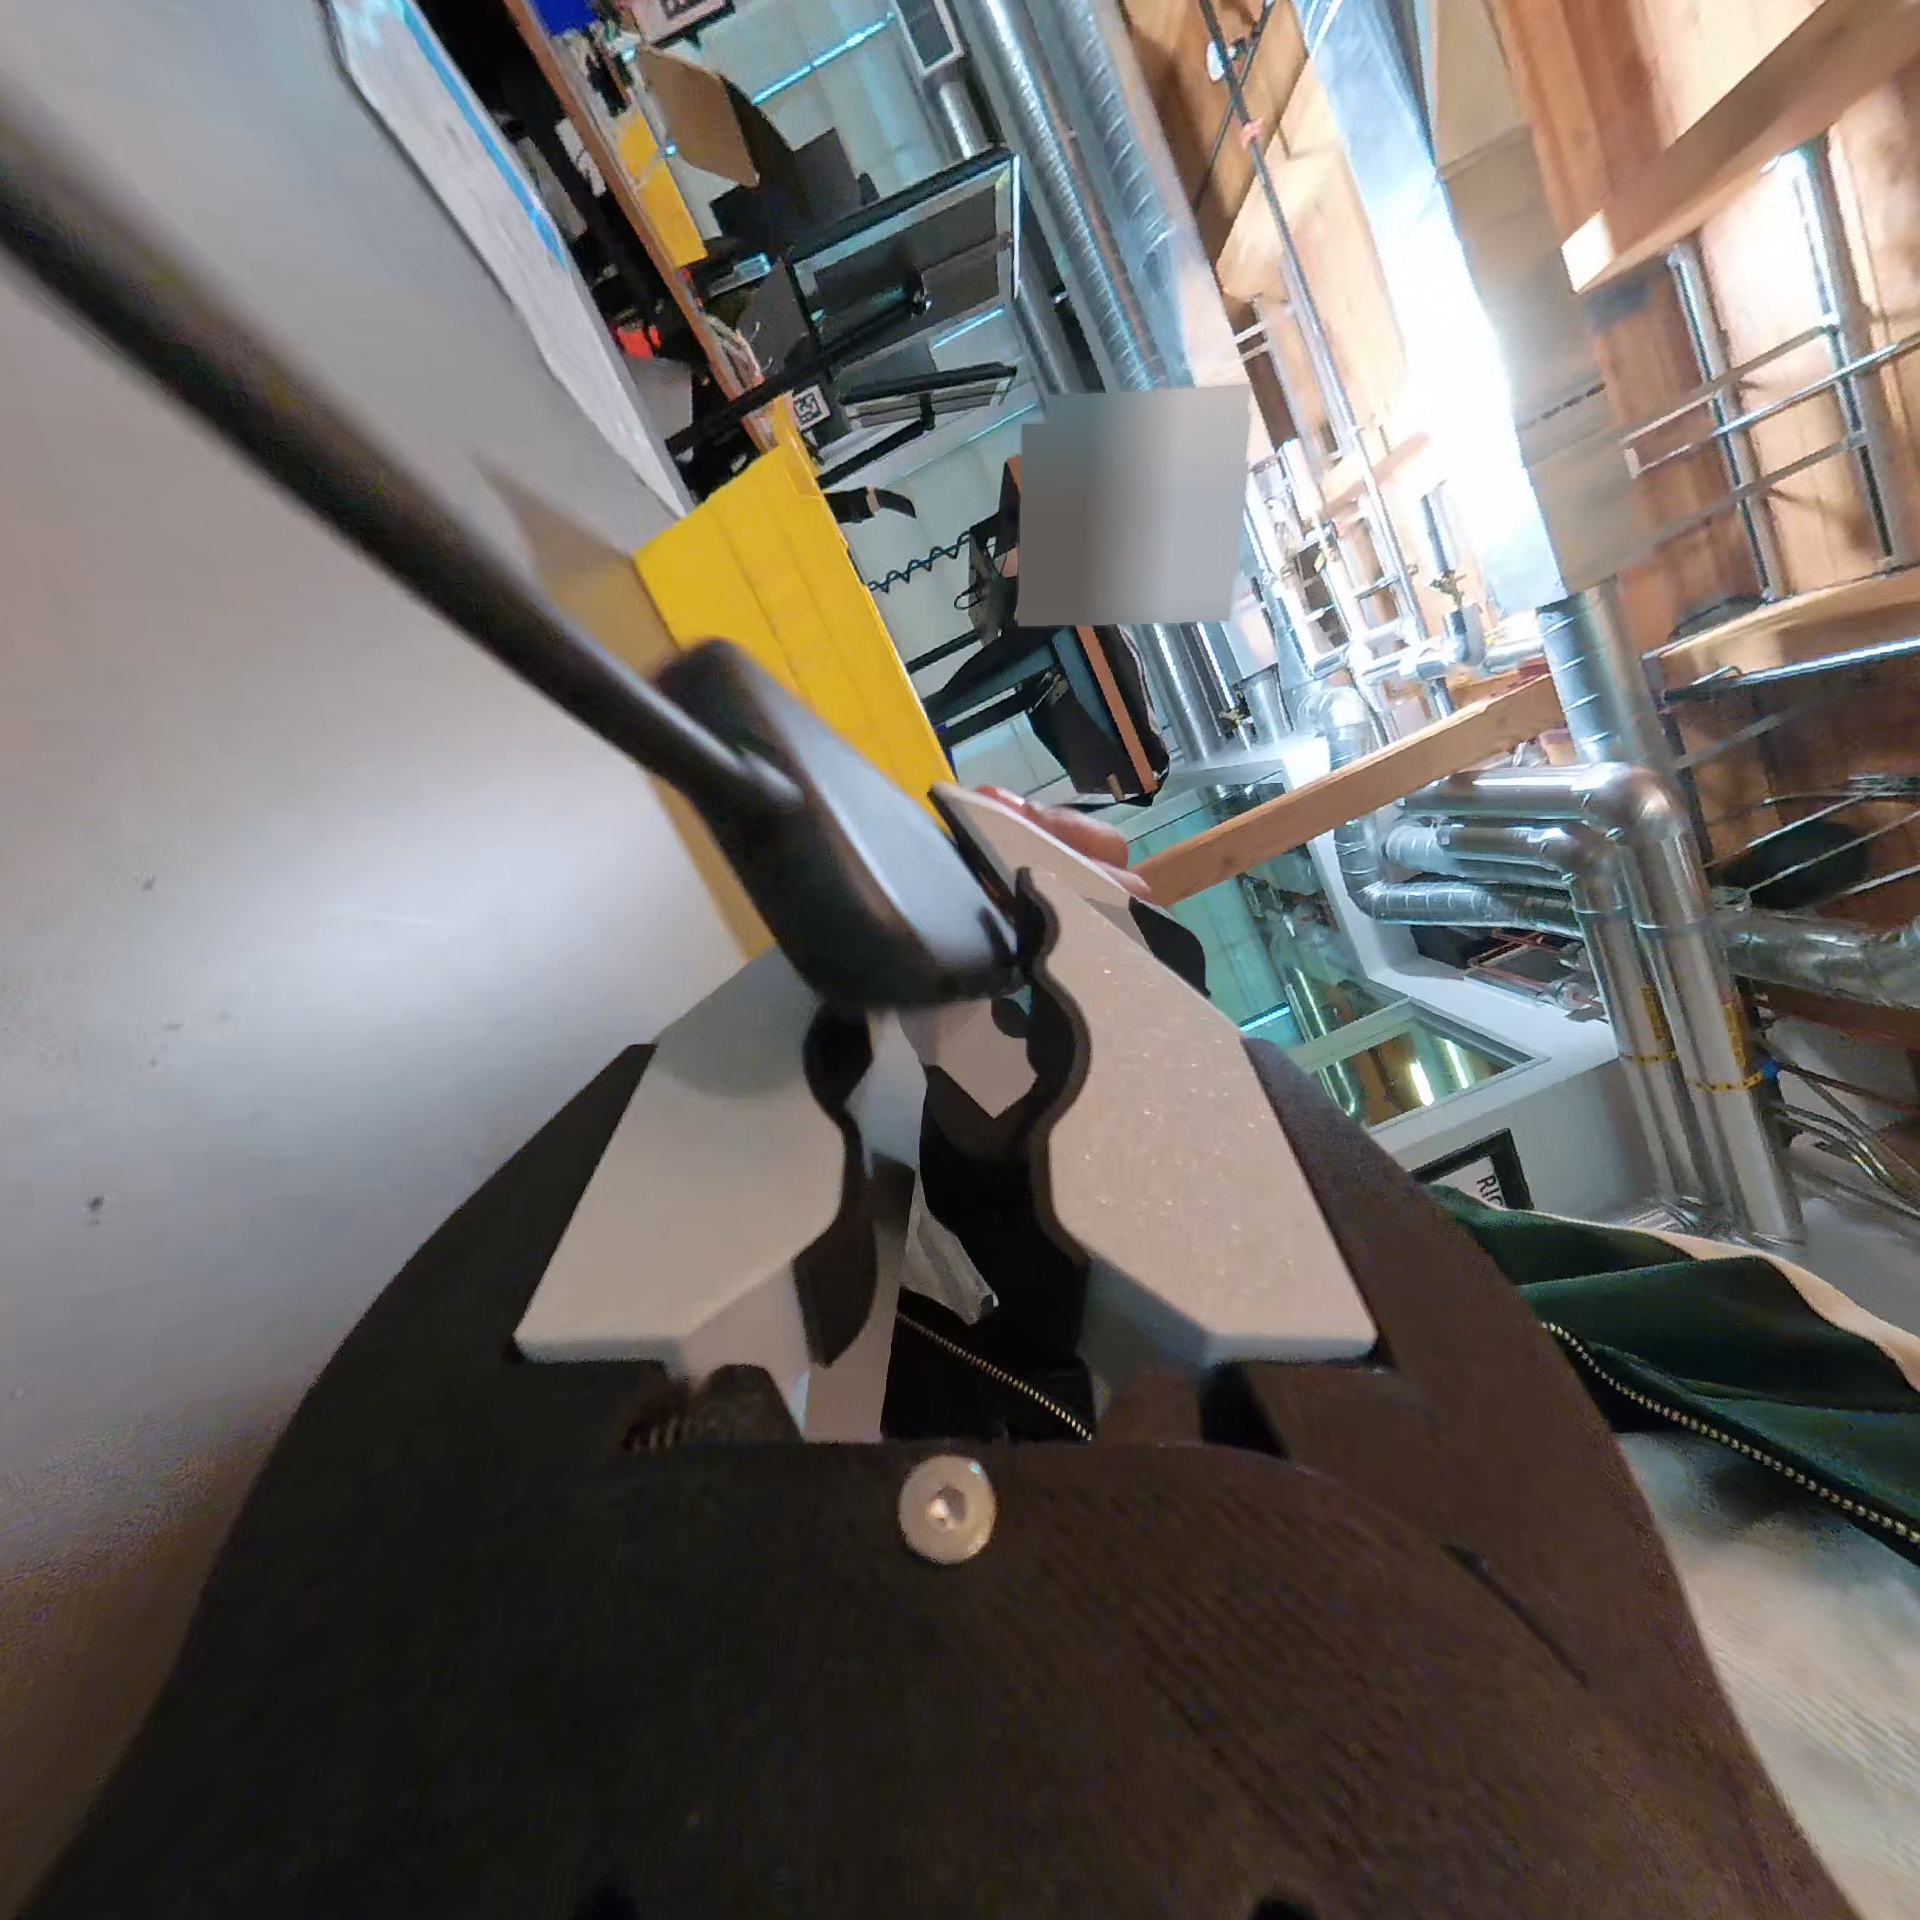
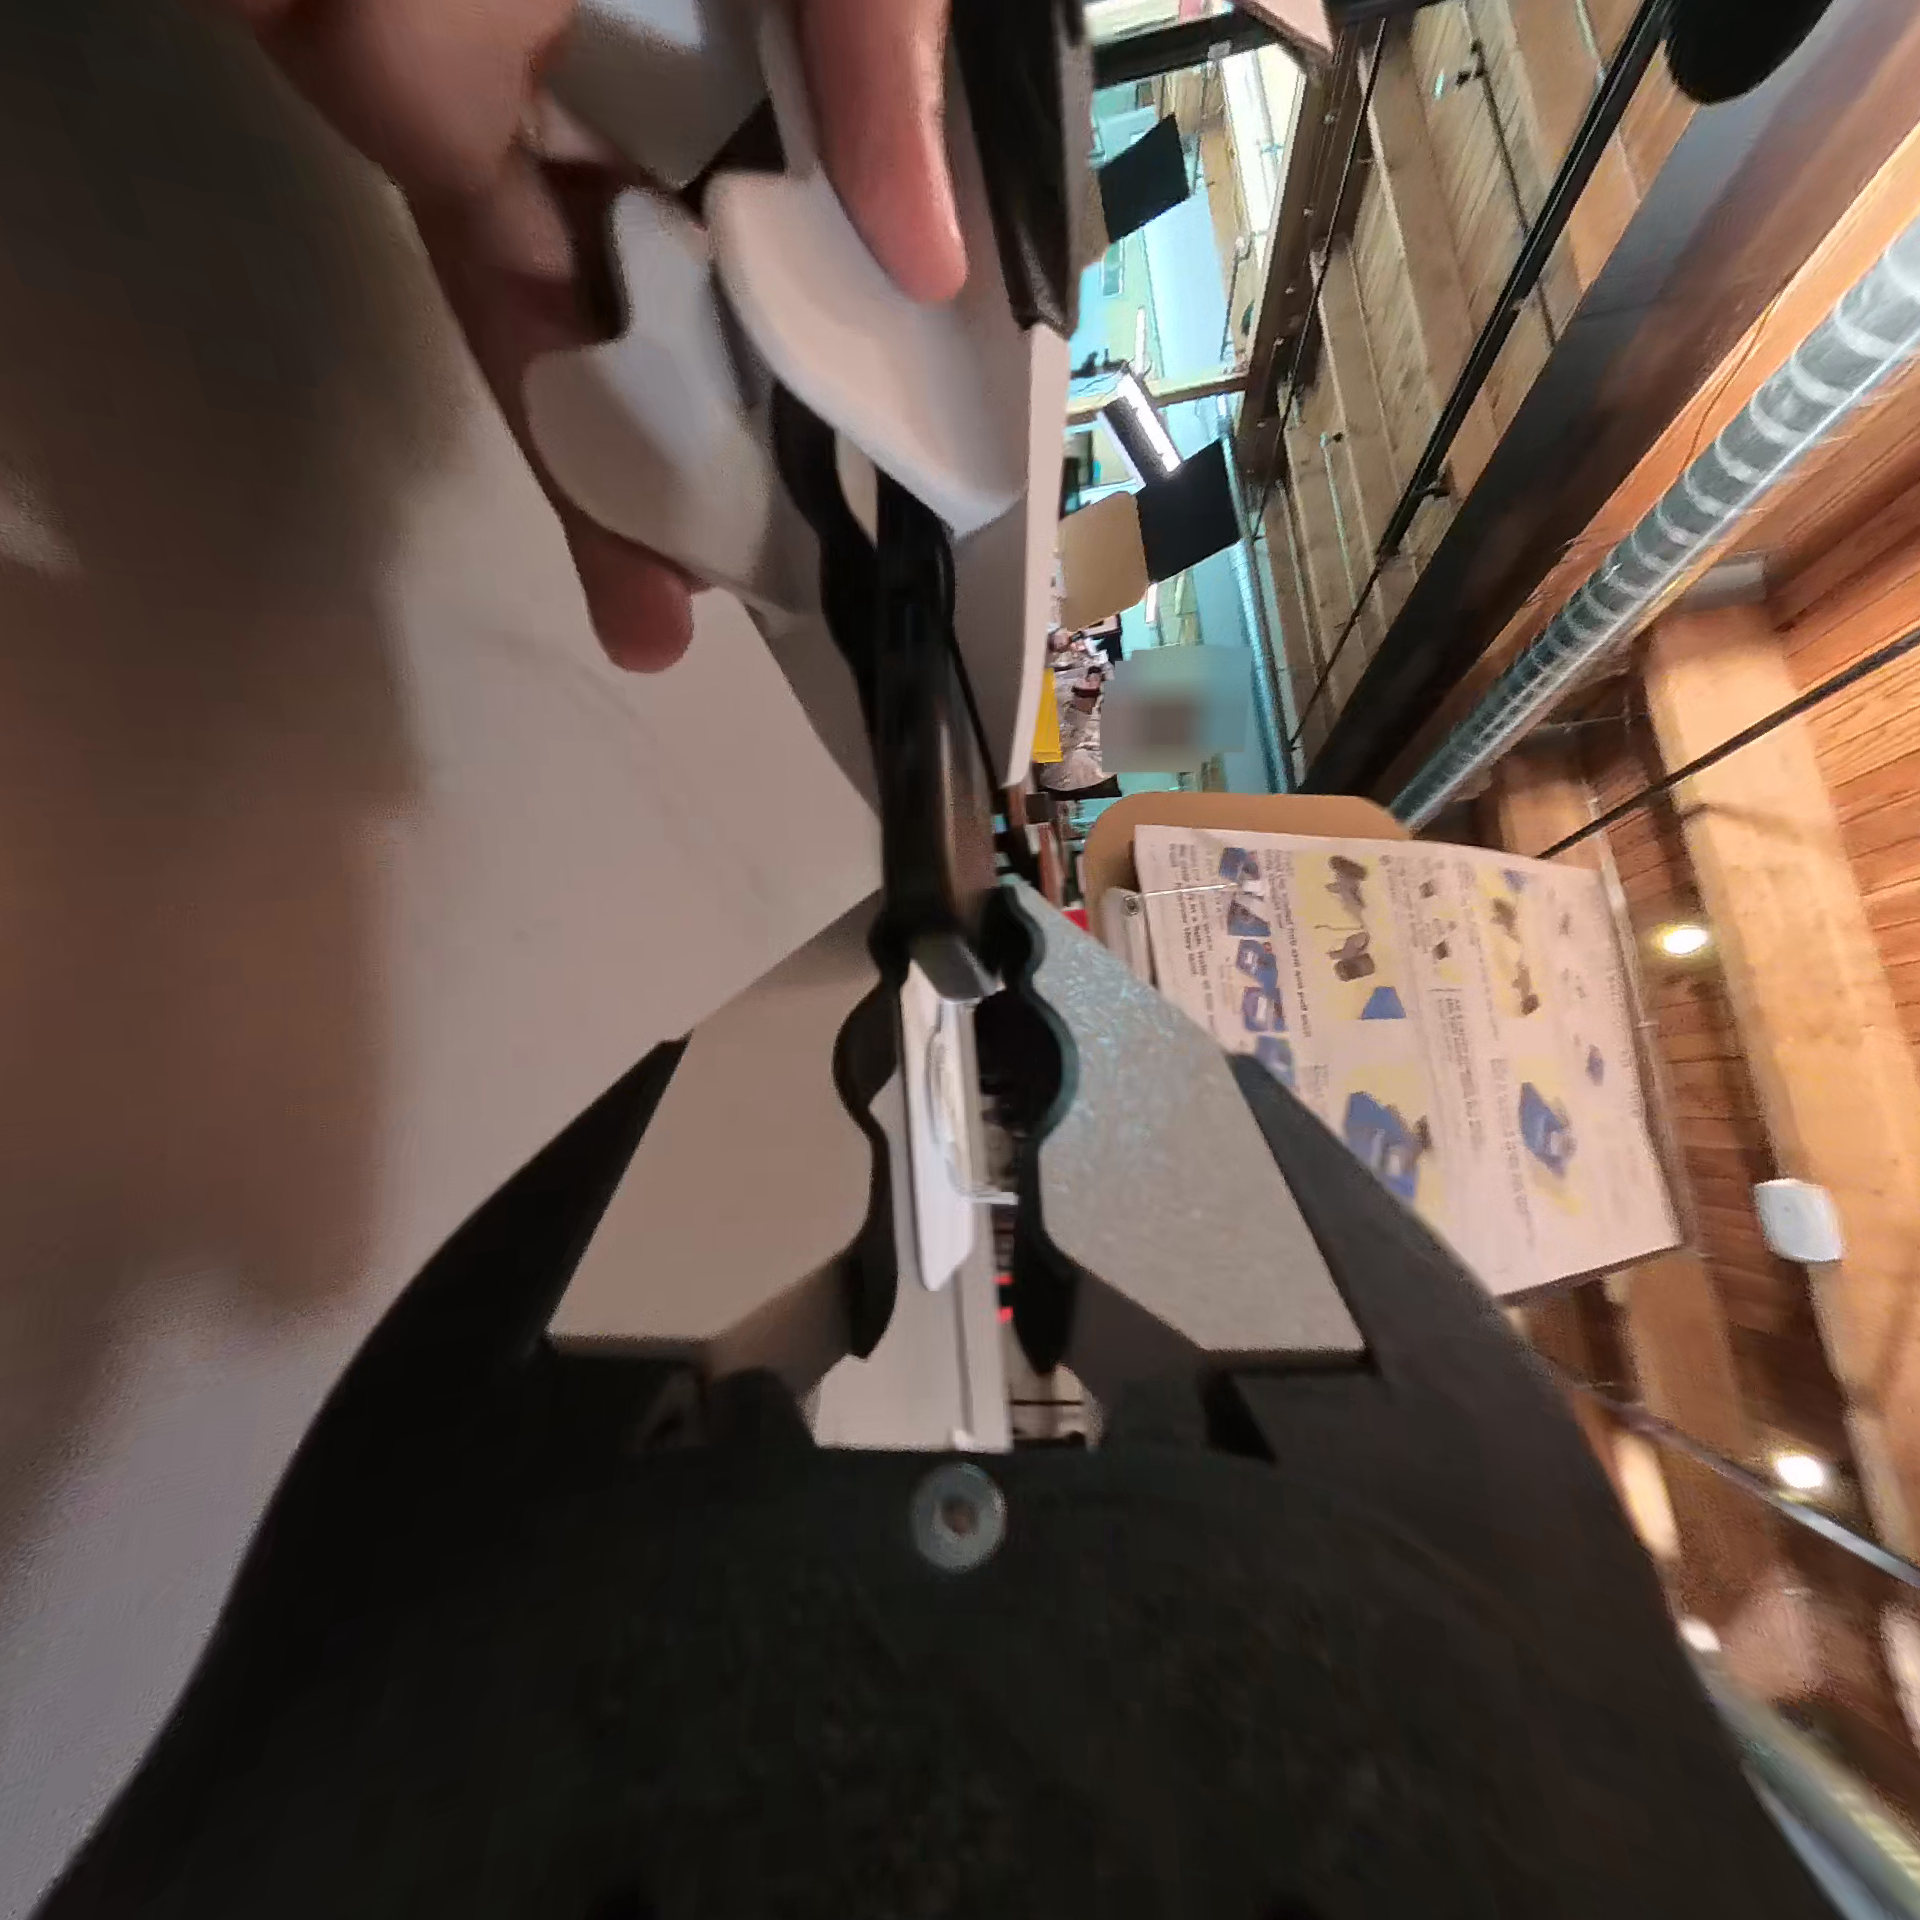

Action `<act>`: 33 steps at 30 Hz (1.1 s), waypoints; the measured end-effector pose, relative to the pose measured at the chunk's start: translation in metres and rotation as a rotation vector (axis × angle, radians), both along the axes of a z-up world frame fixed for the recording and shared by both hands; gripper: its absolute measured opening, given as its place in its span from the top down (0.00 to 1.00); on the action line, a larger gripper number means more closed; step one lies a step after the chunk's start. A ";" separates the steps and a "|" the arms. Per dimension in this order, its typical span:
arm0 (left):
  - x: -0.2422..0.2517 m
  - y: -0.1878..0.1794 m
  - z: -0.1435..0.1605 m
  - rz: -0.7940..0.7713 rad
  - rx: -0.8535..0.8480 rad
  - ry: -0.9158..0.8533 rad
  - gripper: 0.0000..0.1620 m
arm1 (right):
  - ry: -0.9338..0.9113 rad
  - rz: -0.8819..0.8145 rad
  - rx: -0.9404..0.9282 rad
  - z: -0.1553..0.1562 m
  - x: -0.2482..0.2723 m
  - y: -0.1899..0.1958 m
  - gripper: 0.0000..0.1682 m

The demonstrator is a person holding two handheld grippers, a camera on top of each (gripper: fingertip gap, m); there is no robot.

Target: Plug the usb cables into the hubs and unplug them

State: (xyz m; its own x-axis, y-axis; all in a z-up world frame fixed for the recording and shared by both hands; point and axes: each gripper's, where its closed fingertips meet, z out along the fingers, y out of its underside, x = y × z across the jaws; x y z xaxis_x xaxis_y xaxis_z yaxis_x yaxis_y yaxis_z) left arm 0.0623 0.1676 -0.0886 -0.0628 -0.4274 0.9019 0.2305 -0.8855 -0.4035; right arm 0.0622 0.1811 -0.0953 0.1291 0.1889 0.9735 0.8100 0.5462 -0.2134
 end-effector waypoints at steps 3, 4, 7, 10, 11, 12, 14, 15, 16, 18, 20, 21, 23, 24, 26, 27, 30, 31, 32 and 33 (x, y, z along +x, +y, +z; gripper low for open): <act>-0.008 0.010 0.010 0.078 0.033 -0.038 0.75 | 0.137 -0.016 -0.172 0.002 -0.001 0.002 0.94; -0.013 0.014 0.013 0.109 0.040 -0.053 0.74 | 0.190 -0.015 -0.208 0.005 -0.001 0.002 0.94; -0.025 0.022 0.023 0.167 0.049 -0.116 0.72 | 0.367 0.000 -0.335 0.017 -0.001 0.003 0.93; -0.028 0.020 0.032 0.170 0.061 -0.177 0.72 | 0.534 0.027 -0.451 0.027 -0.001 0.003 0.94; -0.027 0.018 0.035 0.164 0.068 -0.188 0.72 | 0.572 0.035 -0.473 0.030 -0.001 0.003 0.94; -0.026 0.016 0.036 0.159 0.074 -0.193 0.72 | 0.601 0.042 -0.490 0.032 0.000 0.002 0.94; -0.024 0.014 0.038 0.154 0.091 -0.190 0.73 | 0.644 0.062 -0.523 0.034 -0.002 0.000 0.94; -0.023 0.013 0.038 0.153 0.101 -0.188 0.74 | 0.665 0.074 -0.538 0.036 -0.003 -0.002 0.94; -0.023 0.013 0.039 0.153 0.109 -0.185 0.74 | 0.687 0.089 -0.551 0.038 -0.004 -0.004 0.94; -0.023 0.011 0.040 0.151 0.118 -0.191 0.75 | 0.723 0.119 -0.568 0.042 -0.008 -0.008 0.94; -0.024 0.010 0.043 0.147 0.119 -0.210 0.76 | 0.737 0.139 -0.581 0.044 -0.012 -0.012 0.94; -0.025 0.010 0.044 0.147 0.120 -0.223 0.77 | 0.746 0.145 -0.587 0.044 -0.014 -0.013 0.94; -0.027 0.009 0.047 0.141 0.128 -0.242 0.80 | 0.782 0.163 -0.618 0.046 -0.016 -0.015 0.94; -0.027 0.008 0.048 0.144 0.134 -0.244 0.80 | 0.808 0.178 -0.648 0.046 -0.016 -0.016 0.94; -0.028 0.007 0.051 0.147 0.151 -0.252 0.79 | 0.878 0.223 -0.731 0.048 -0.018 -0.018 0.94; -0.028 0.007 0.052 0.150 0.158 -0.254 0.79 | 0.924 0.246 -0.786 0.048 -0.019 -0.020 0.94; -0.031 0.005 0.057 0.155 0.186 -0.278 0.82 | 1.089 0.322 -0.980 0.048 -0.025 -0.024 0.94; -0.032 0.004 0.059 0.158 0.198 -0.284 0.83 | 1.145 0.346 -1.036 0.049 -0.027 -0.025 0.94; -0.033 0.004 0.061 0.165 0.213 -0.286 0.85 | 1.195 0.368 -1.085 0.049 -0.028 -0.027 0.94; -0.034 0.003 0.062 0.170 0.228 -0.287 0.86 | 1.242 0.390 -1.129 0.050 -0.029 -0.028 0.94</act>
State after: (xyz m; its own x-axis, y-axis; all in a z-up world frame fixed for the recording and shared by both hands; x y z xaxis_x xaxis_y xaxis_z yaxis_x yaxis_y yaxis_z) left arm 0.0285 0.1707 -0.0264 -0.2095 -0.6403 0.7390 0.4981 -0.7202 -0.4828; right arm 0.0327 0.1533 -0.0456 0.4270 0.8561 -0.2912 -0.2575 -0.1936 -0.9467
